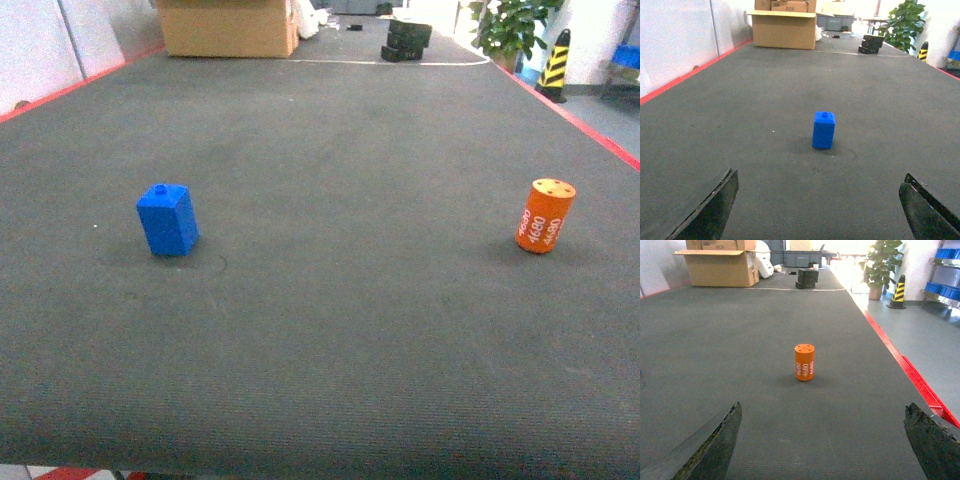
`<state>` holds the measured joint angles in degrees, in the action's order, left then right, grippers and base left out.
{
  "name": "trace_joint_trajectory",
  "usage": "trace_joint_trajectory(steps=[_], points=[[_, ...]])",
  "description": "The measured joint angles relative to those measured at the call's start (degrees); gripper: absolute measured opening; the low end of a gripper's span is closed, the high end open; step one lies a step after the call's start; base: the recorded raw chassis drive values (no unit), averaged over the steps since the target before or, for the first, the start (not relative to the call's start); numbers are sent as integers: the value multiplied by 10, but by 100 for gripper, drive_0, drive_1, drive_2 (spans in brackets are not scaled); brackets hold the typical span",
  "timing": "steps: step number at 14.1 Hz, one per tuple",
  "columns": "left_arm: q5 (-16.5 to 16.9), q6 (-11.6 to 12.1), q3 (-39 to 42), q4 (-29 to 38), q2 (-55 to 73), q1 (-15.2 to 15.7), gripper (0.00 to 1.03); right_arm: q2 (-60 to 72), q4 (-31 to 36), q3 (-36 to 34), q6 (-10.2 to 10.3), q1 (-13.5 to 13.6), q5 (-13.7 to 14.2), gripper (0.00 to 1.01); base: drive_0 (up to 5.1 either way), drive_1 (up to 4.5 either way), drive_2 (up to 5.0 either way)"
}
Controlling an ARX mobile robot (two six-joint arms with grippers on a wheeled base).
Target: Sort blue parts and orange caps into right shelf containers
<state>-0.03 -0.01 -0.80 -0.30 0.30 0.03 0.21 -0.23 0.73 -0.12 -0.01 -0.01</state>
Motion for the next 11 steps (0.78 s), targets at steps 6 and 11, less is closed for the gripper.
trace_joint_trajectory(steps=[6,11], points=[[0,0,0,0,0,0,98,0,0,0,0,0,0,98,0,0,0],[0,0,0,0,0,0,98,0,0,0,0,0,0,98,0,0,0]])
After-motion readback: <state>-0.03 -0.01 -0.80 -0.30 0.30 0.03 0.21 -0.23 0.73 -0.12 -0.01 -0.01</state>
